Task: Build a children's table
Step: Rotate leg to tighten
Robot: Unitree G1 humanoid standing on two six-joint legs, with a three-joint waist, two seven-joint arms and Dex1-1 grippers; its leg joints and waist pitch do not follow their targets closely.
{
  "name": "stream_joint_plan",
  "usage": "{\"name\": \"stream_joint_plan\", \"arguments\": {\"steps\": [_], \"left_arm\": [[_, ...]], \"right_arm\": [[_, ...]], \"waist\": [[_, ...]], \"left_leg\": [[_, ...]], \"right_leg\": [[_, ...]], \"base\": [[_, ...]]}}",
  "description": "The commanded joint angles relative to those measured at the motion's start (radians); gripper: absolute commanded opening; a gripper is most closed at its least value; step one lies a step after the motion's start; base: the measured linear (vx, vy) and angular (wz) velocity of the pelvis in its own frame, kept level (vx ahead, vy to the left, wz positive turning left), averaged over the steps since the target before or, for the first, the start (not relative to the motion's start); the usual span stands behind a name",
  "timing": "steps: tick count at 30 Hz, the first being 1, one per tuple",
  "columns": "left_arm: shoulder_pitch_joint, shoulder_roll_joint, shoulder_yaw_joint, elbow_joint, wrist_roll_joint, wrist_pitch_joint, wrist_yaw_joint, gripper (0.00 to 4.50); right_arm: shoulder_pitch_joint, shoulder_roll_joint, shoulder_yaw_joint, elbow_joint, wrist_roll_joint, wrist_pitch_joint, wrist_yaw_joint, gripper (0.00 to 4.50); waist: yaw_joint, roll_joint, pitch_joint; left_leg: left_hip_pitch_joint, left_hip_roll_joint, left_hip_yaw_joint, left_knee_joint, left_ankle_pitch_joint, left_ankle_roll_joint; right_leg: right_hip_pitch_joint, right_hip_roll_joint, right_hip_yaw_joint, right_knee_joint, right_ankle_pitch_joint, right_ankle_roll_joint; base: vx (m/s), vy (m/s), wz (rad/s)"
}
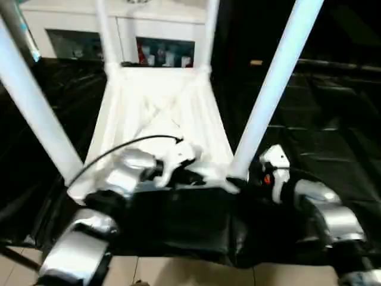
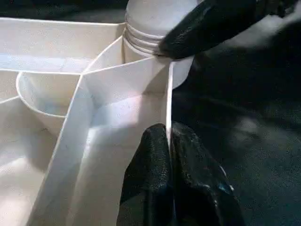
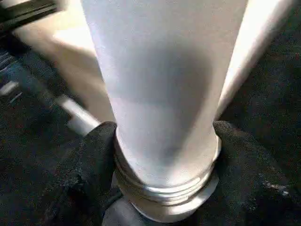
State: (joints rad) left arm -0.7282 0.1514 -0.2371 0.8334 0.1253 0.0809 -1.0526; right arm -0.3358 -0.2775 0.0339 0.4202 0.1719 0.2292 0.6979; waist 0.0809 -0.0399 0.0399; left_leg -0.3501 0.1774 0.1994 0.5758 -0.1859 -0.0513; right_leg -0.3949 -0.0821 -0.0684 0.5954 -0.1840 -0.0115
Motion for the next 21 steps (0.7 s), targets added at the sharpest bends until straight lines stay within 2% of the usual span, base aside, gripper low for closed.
{"name": "stream_joint_plan", "arguments": {"steps": [1, 2, 3, 4, 5, 8, 11, 12, 13, 16, 17, 18, 21], "left_arm": [[-0.020, -0.095, 0.013, 0.037, -0.016, 0.013, 0.130, 0.00], [-0.027, -0.114, 0.017, 0.048, -0.014, 0.025, 0.165, 0.00], [-0.037, -0.140, 0.024, 0.062, -0.013, 0.043, 0.216, 0.00], [-0.042, -0.153, 0.024, 0.067, -0.011, 0.047, 0.234, 0.00], [-0.046, -0.163, 0.021, 0.072, -0.007, 0.050, 0.250, 0.00], [-0.054, -0.182, 0.015, 0.085, 0.003, 0.043, 0.283, 0.00], [-0.063, -0.195, 0.007, 0.105, 0.016, 0.018, 0.302, 0.00], [-0.064, -0.196, 0.008, 0.108, 0.015, 0.015, 0.301, 0.00], [-0.062, -0.192, 0.010, 0.105, 0.010, 0.008, 0.283, 0.00], [-0.057, -0.178, 0.010, 0.095, 0.001, -0.001, 0.247, 0.00], [-0.055, -0.170, 0.009, 0.091, -0.004, -0.001, 0.226, 0.00], [-0.047, -0.151, 0.003, 0.080, -0.014, -0.007, 0.173, 0.00], [-0.023, -0.105, -0.013, 0.050, -0.030, -0.021, 0.060, 0.00]], "right_arm": [[-0.007, 0.093, 0.035, 0.063, -0.033, 0.040, -0.132, 2.74], [-0.016, 0.120, 0.021, 0.079, -0.037, 0.044, -0.192, 2.74], [-0.032, 0.159, 0.000, 0.107, -0.042, 0.048, -0.278, 2.74], [-0.043, 0.177, -0.010, 0.124, -0.045, 0.048, -0.321, 2.74], [-0.056, 0.194, -0.018, 0.143, -0.053, 0.045, -0.366, 2.74], [-0.087, 0.223, -0.033, 0.187, -0.070, 0.024, -0.448, 2.74], [-0.091, 0.231, 0.020, 0.179, -0.103, -0.040, -0.372, 2.74], [-0.087, 0.233, 0.020, 0.171, -0.096, -0.045, -0.353, 3.30], [-0.078, 0.233, 0.007, 0.148, -0.066, -0.038, -0.312, 3.44], [-0.072, 0.217, -0.003, 0.129, -0.034, -0.025, -0.265, 3.51], [-0.069, 0.200, -0.001, 0.123, -0.027, -0.016, -0.237, 3.65], [-0.058, 0.159, 0.011, 0.109, -0.024, -0.020, -0.178, 3.79], [-0.027, 0.054, 0.037, 0.069, -0.025, -0.056, -0.031, 3.79]], "waist": [[-0.005, -0.016, -0.040], [-0.006, -0.016, -0.042], [-0.010, -0.009, -0.042], [-0.015, -0.007, -0.043], [-0.018, -0.010, -0.044], [-0.025, -0.006, -0.048], [-0.021, -0.009, -0.050], [-0.020, -0.010, -0.051], [-0.019, -0.013, -0.051], [-0.016, -0.013, -0.049], [-0.015, -0.011, -0.049], [-0.016, -0.016, -0.049], [-0.010, -0.014, -0.048]], "left_leg": [[0.007, 0.054, -0.033, -0.071, -0.268, 0.024], [0.009, 0.055, -0.035, -0.070, -0.274, 0.018], [0.009, 0.054, -0.035, -0.072, -0.281, 0.013], [0.008, 0.054, -0.038, -0.073, -0.289, 0.009], [0.007, 0.053, -0.037, -0.074, -0.289, 0.010], [0.004, 0.050, -0.035, -0.072, -0.278, 0.017], [0.004, 0.051, -0.030, -0.068, -0.255, 0.038], [-0.001, 0.050, -0.030, -0.068, -0.235, 0.049], [-0.003, 0.050, -0.028, -0.067, -0.217, 0.061], [-0.002, 0.050, -0.028, -0.067, -0.213, 0.075], [-0.002, 0.051, -0.029, -0.067, -0.216, 0.075], [-0.003, 0.051, -0.028, -0.067, -0.218, 0.076], [-0.003, 0.054, -0.030, -0.067, -0.217, 0.091]], "right_leg": [[0.028, -0.080, 0.044, -0.105, -0.511, -0.111], [0.027, -0.082, 0.044, -0.105, -0.515, -0.110], [0.027, -0.081, 0.045, -0.107, -0.510, -0.109], [0.028, -0.080, 0.044, -0.106, -0.495, -0.113], [0.029, -0.079, 0.044, -0.106, -0.487, -0.113], [0.030, -0.078, 0.046, -0.103, -0.442, -0.124], [0.032, -0.076, 0.049, -0.095, -0.350, -0.147], [0.039, -0.077, 0.049, -0.091, -0.320, -0.155], [0.040, -0.076, 0.049, -0.089, -0.293, -0.161], [0.041, -0.077, 0.048, -0.090, -0.308, -0.165], [0.041, -0.078, 0.048, -0.091, -0.318, -0.165], [0.042, -0.077, 0.047, -0.091, -0.325, -0.165], [0.044, -0.078, 0.047, -0.090, -0.308, -0.165]], "base": [[0.000, 0.000, 0.00], [0.000, 0.000, 0.00], [0.000, 0.000, 0.00], [0.000, 0.000, 0.00], [0.000, 0.000, 0.00], [0.000, 0.000, 0.00], [0.000, 0.000, 0.00], [0.000, 0.000, 0.00], [0.000, 0.000, 0.00], [0.000, 0.000, 0.00], [0.000, 0.000, 0.00], [0.000, 0.000, 0.00], [0.000, 0.000, 0.00]]}}
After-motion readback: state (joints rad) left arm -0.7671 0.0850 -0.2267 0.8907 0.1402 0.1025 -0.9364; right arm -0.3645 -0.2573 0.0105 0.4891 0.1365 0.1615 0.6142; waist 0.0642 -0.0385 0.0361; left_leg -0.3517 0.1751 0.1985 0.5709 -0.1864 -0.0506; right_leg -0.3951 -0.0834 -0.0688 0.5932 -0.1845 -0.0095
